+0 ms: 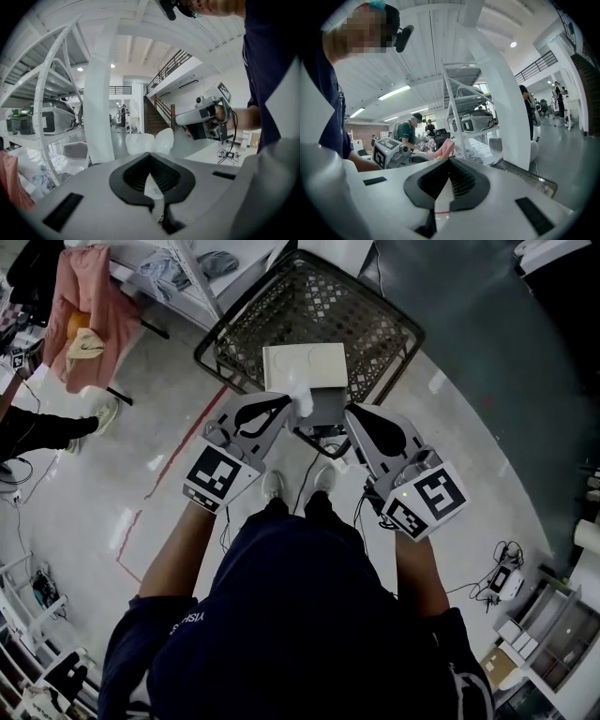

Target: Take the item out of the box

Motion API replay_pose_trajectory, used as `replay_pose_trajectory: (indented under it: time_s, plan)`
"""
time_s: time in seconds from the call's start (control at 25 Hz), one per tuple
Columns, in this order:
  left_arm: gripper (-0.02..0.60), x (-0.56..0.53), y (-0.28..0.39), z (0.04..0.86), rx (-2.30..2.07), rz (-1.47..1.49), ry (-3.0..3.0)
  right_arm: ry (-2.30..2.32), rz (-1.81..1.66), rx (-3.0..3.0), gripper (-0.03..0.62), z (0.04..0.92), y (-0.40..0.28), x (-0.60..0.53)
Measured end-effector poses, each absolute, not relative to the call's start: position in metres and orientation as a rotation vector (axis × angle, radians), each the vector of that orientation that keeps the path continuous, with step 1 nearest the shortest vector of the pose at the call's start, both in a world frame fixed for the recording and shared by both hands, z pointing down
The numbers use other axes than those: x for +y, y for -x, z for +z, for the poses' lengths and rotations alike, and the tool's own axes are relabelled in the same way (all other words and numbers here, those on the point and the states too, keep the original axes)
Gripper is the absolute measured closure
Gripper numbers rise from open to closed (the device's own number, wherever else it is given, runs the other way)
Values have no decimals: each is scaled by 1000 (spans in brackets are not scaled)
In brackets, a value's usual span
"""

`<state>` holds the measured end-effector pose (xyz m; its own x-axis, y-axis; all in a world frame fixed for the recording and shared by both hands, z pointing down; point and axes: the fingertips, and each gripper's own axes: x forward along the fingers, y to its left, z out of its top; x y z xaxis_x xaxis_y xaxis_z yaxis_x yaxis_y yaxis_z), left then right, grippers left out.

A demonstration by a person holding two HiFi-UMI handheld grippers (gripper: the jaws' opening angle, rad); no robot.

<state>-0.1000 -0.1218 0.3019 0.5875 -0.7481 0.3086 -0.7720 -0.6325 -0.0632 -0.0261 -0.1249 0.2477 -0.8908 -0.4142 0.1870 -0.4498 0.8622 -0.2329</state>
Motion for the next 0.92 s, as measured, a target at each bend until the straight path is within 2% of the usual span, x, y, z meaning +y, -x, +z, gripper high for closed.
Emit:
replay_pose_trajectory:
  time_s: [0.92]
  plan:
    - [574, -120, 101, 298, -1300, 484, -2734, -672, 393, -2896, 572, 245, 26, -122]
